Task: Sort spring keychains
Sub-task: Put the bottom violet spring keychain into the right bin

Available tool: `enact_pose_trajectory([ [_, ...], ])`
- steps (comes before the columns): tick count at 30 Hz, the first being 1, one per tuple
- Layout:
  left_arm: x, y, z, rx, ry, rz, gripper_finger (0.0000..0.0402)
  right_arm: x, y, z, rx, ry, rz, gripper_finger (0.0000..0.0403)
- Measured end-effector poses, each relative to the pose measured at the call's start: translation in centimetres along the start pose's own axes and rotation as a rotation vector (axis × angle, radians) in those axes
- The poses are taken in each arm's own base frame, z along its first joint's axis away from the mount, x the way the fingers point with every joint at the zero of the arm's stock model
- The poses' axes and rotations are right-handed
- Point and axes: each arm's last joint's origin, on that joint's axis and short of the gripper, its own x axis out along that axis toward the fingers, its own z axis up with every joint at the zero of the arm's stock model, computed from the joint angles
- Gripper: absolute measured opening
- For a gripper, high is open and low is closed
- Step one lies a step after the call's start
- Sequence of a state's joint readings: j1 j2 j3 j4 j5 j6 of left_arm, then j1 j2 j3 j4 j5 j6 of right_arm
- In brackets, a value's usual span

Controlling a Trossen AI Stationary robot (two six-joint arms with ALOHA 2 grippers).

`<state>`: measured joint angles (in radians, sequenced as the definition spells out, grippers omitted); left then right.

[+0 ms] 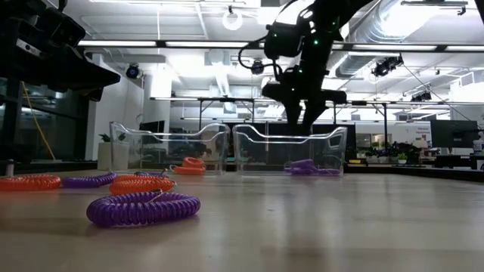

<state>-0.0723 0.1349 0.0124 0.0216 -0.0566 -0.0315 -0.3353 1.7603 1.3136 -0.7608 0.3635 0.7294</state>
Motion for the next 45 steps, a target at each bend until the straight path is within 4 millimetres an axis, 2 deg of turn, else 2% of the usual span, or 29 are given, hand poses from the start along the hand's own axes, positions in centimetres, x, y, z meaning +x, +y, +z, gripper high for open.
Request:
enact_pose_trajectory([
  [8, 0.0, 0.0, 0.0, 0.000, 0.000, 0.000, 0.0003, -1.0, 2.8, -1.0, -0.126, -0.019, 0.195, 0.0176],
  [16, 0.0, 0.0, 0.0, 0.000, 0.000, 0.000, 0.0003, -3.8, 6.5, -4.0, -0.352, 0.009, 0.470, 0.0177],
  [22, 0.0, 0.0, 0.0, 0.000, 0.000, 0.000, 0.0003, -6.3, 9.5, -7.9, -0.579, 0.012, 0.646, 0.0177],
  [30, 0.0, 0.0, 0.0, 0.000, 0.001, 0.000, 0.0003, -9.3, 12.8, -14.5, -0.952, -0.067, 0.783, 0.0177],
  [38, 0.0, 0.0, 0.0, 0.000, 0.000, 0.000, 0.0003, -8.9, 16.8, -20.6, -1.146, -0.185, 0.951, 0.0177],
  [45, 0.0, 0.0, 0.0, 0.000, 0.000, 0.000, 0.0003, -7.8, 18.7, -24.3, -1.234, -0.262, 1.027, 0.0177],
])
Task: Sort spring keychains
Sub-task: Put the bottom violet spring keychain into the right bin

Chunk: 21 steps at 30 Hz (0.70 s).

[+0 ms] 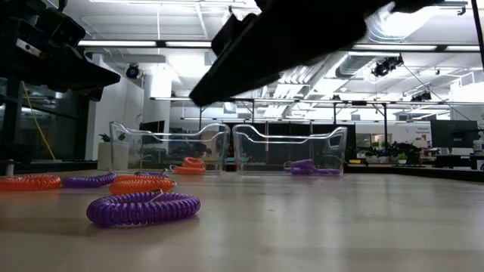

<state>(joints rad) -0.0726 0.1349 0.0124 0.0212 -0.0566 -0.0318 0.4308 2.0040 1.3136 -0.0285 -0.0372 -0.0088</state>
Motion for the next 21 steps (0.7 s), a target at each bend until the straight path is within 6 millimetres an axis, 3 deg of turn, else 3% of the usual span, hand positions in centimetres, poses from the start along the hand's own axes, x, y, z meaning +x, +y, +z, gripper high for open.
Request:
enact_pose_trajectory([
  [8, 0.0, 0.0, 0.0, 0.000, 0.000, 0.000, 0.0003, 1.9, 1.2, -1.0, -0.125, 0.011, 0.017, 0.0177],
  [21, 0.0, 0.0, 0.0, 0.000, 0.000, 0.001, 0.0003, 3.5, 0.4, -0.4, -0.184, 0.031, -0.026, 0.0174],
])
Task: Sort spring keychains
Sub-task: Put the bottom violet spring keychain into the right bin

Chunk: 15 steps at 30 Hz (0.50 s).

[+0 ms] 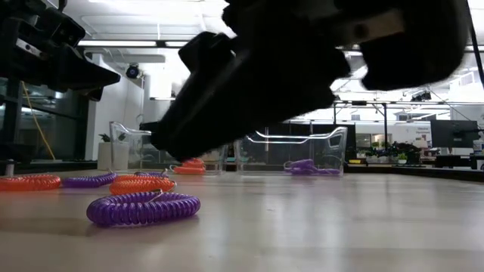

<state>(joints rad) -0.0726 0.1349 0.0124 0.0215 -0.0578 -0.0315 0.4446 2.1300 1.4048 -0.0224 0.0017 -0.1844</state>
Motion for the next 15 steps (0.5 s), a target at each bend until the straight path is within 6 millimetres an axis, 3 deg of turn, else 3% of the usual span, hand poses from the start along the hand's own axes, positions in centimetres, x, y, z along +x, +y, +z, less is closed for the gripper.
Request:
enact_pose_trajectory([
  [15, 0.0, 0.0, 0.0, 0.000, 0.000, 0.001, 0.0003, 0.9, 0.0, -1.2, 0.007, 0.068, 0.050, 0.0172],
])
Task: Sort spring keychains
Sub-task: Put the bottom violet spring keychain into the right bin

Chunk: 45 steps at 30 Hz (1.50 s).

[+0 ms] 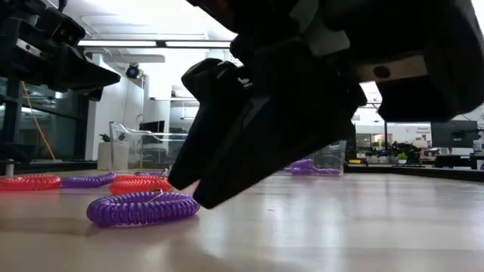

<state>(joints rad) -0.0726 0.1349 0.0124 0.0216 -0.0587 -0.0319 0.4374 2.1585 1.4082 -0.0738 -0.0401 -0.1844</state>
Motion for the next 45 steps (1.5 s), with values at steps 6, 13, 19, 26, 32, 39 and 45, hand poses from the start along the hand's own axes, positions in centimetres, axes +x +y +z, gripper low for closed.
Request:
enact_pose_trajectory([
  [6, 0.0, 0.0, 0.0, 0.000, 0.000, 0.000, 0.0003, 0.1, -0.3, 0.0, 0.004, -0.014, -0.015, 0.0172],
  [13, 0.0, 0.0, 0.0, 0.000, 0.000, 0.001, 0.0003, 0.1, -0.3, 0.0, -0.013, -0.012, -0.014, 0.0172],
  [19, 0.0, 0.0, 0.0, 0.000, 0.000, 0.001, 0.0003, 0.1, -0.5, 0.0, -0.019, -0.010, -0.025, 0.0171],
  [26, 0.0, 0.0, 0.0, 0.000, 0.000, 0.002, 0.0003, 1.0, -0.6, -0.3, -0.018, -0.007, -0.020, 0.0171],
  [32, 0.0, 0.0, 0.0, 0.000, 0.000, 0.003, 0.0003, 2.5, -0.7, 0.2, 0.028, -0.027, 0.011, 0.0170],
  [39, 0.0, 0.0, 0.0, 0.000, -0.001, 0.003, 0.0003, 2.7, -0.6, -0.2, 0.065, 0.026, 0.016, 0.0156],
  [45, 0.0, 0.0, 0.0, 0.000, -0.001, 0.003, 0.0003, 2.6, -0.5, -0.7, 0.145, 0.081, 0.031, 0.0119],
])
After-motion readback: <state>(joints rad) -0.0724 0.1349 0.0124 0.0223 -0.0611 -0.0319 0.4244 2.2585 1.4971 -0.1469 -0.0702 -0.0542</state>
